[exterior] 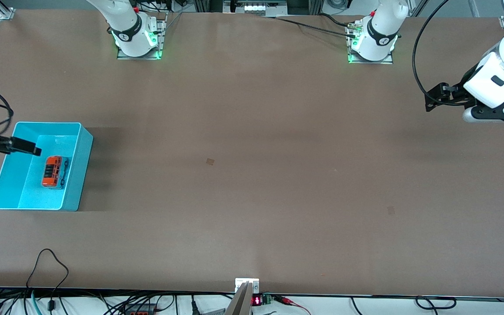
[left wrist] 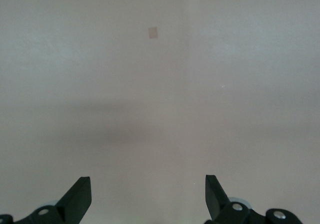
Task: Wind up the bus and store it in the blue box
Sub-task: 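Open the right gripper and withdraw it from the box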
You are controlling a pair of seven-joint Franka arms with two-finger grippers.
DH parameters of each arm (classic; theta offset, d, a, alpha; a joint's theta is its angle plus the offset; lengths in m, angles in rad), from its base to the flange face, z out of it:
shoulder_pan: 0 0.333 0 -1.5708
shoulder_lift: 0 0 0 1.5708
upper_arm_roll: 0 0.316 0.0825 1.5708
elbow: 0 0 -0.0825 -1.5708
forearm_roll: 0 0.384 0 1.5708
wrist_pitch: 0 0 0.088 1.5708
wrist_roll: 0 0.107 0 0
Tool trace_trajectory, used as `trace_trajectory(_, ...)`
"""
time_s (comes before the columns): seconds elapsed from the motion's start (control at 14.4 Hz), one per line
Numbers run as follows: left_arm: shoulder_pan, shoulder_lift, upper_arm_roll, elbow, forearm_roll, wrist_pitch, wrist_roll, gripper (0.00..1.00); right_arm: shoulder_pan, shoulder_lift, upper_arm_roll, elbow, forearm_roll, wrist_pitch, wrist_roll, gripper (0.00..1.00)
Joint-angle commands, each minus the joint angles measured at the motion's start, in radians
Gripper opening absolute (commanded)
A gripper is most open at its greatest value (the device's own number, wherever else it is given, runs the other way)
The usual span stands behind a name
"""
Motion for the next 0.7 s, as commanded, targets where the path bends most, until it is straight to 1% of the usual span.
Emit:
trace_trajectory(0.0,-0.010,0.019,0.006,0.022,-0.018,0.002,0.020,1.00,0.021,-0.020,0.000,0.111,-0.014,-0.136,0.030,1.00)
trace_trajectory(0.07,-0.018,0.019,0.006,0.024,-0.018,0.002,0.022,1.00,0.015,-0.049,0.003,0.119,-0.029,-0.156,0.029,1.00)
trace_trajectory(0.14,-0.021,0.029,0.006,0.042,-0.016,0.001,0.022,1.00,-0.016,-0.079,0.037,0.119,-0.043,-0.182,0.032,1.00)
trace_trajectory(0.21,-0.025,0.048,0.006,0.064,-0.016,-0.001,0.022,1.00,-0.097,-0.098,0.118,0.118,-0.063,-0.185,0.035,1.00)
trace_trajectory(0.28,-0.028,0.052,0.006,0.076,-0.016,-0.002,0.022,1.00,-0.135,-0.109,0.179,0.113,-0.092,-0.182,0.047,1.00)
trace_trajectory(0.42,-0.030,0.052,0.006,0.078,-0.016,-0.004,0.022,1.00,-0.108,-0.133,0.177,0.073,-0.115,-0.187,0.104,1.00)
trace_trajectory(0.49,-0.030,0.052,0.006,0.078,-0.011,-0.004,0.022,1.00,-0.094,-0.158,0.177,0.031,-0.118,-0.179,0.153,1.00)
trace_trajectory(0.63,-0.034,0.052,0.006,0.078,-0.007,-0.002,0.020,1.00,-0.090,-0.216,0.181,-0.074,-0.147,-0.117,0.155,1.00)
